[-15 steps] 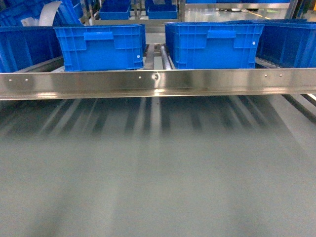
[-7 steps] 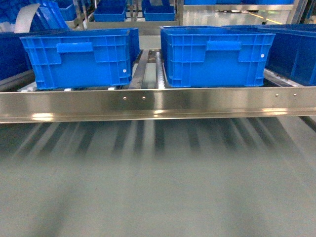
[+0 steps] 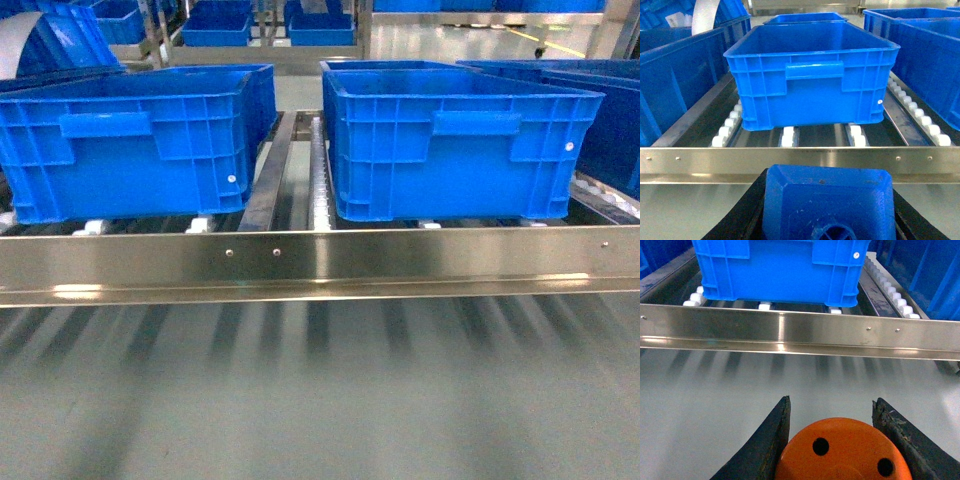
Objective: Sort blue parts and orange caps into right shelf containers
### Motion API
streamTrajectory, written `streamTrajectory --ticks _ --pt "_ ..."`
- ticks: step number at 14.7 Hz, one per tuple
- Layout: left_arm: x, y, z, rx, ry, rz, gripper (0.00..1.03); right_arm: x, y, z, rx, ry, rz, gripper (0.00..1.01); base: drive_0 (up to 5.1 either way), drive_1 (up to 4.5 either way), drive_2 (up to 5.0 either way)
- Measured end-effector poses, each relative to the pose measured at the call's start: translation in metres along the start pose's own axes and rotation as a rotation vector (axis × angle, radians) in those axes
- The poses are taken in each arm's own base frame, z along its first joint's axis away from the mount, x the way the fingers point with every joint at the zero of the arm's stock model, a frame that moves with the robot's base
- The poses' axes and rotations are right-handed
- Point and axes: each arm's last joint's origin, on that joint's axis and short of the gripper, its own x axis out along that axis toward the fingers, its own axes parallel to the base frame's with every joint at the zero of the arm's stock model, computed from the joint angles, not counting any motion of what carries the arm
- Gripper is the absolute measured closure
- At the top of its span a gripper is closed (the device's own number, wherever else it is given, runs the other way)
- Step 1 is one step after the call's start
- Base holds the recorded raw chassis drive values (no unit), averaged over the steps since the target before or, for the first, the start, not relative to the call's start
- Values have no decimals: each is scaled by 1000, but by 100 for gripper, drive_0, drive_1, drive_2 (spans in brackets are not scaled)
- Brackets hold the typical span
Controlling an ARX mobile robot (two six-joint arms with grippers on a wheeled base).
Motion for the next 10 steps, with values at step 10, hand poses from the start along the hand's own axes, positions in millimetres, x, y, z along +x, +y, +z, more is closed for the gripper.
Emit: streamTrajectory --ticks 10 --pt "0 0 0 0 2 4 59 0 0 0 -1 3 0 58 4 350 -341"
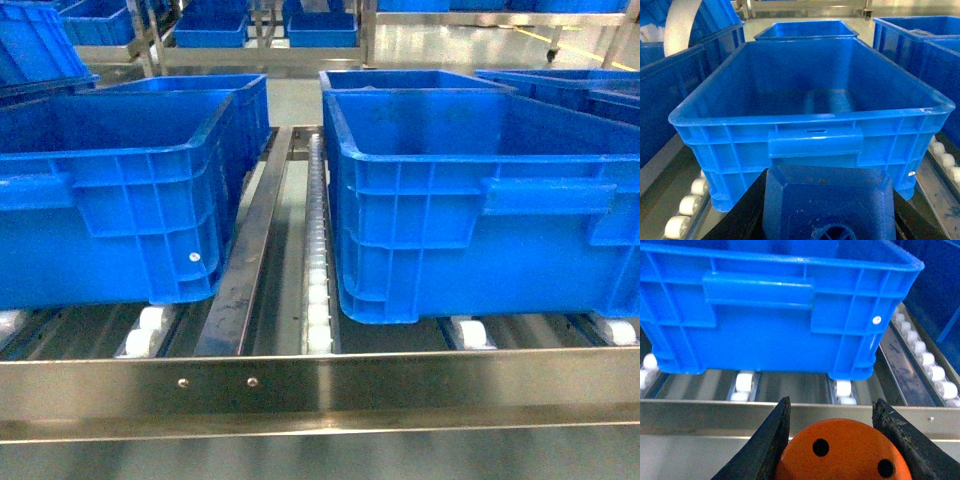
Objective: Sort blue parts and orange caps into right shelf containers
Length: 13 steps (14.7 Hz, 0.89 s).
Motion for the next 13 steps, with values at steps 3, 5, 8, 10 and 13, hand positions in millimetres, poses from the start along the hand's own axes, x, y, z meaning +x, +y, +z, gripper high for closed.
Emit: streamTrajectory --ticks 3,5,8,10,13 --pt "0 0 0 0 1 0 59 0 0 0 0 0 0 58 0 0 0" --pt "0 0 0 0 0 0 59 0 0 0 0 -1 0 58 0 0 0" --pt "0 0 0 0 0 0 59 0 0 0 0 -1 0 58 0 0 0" --pt "0 0 0 0 0 0 59 0 0 0 0 -1 0 58 0 0 0" --pt "0 0 0 0 0 0 59 0 0 0 0 -1 0 58 0 0 0"
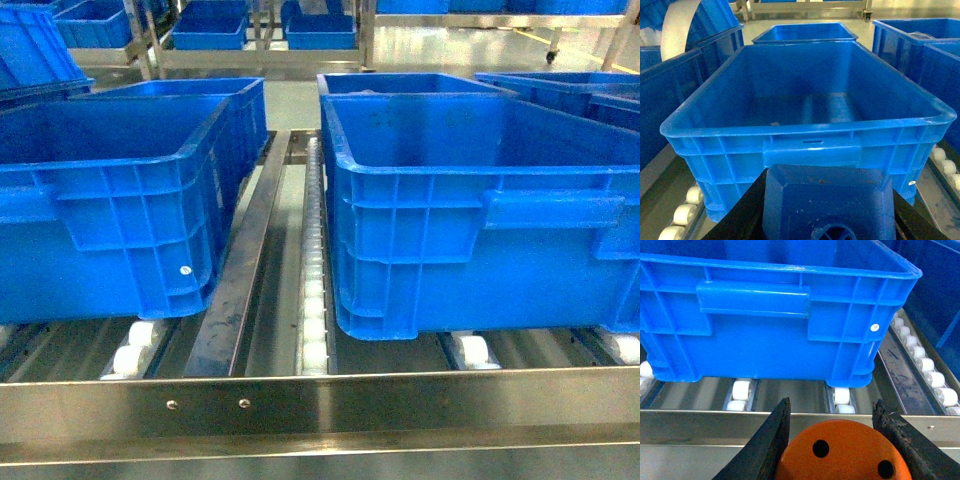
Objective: Sort blue parts and orange caps into right shelf containers
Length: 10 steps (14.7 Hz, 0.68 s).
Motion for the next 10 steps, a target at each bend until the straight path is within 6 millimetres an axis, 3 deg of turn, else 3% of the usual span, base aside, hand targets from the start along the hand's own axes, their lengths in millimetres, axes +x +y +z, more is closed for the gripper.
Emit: streamTrajectory --ticks 10 --pt "0 0 0 0 0 0 59 0 0 0 0 0 0 58 0 0 0"
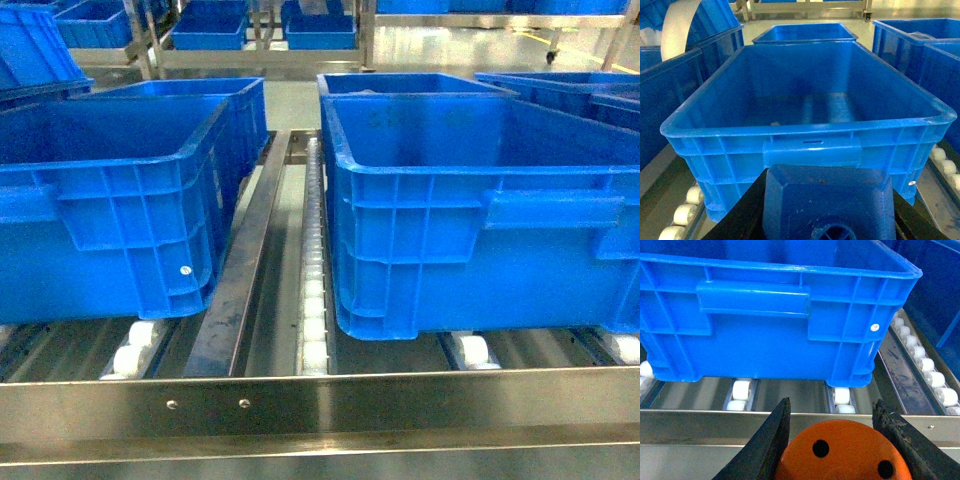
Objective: Sort blue parts and orange caps into right shelf containers
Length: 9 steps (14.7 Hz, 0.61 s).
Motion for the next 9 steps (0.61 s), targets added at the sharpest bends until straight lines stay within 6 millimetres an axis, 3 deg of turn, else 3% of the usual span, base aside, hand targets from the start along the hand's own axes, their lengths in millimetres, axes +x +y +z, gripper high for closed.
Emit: streamTrajectory --ticks 2,3,4,5,7,9 --pt "0 0 0 0 0 0 59 1 0 1 -5 -38 14 58 0 0 0" --pt "0 0 0 0 0 0 59 2 2 2 -24 -137 72 58 0 0 0" --pt "0 0 0 0 0 0 59 5 4 9 -26 -192 104 58 0 0 0" --pt "0 0 0 0 1 0 59 11 7 29 -18 -260 118 58 0 0 0" --pt "0 0 0 0 0 0 59 43 9 81 10 -388 108 58 0 0 0" --pt "0 0 0 0 0 0 59 99 10 114 15 -379 62 58 0 0 0"
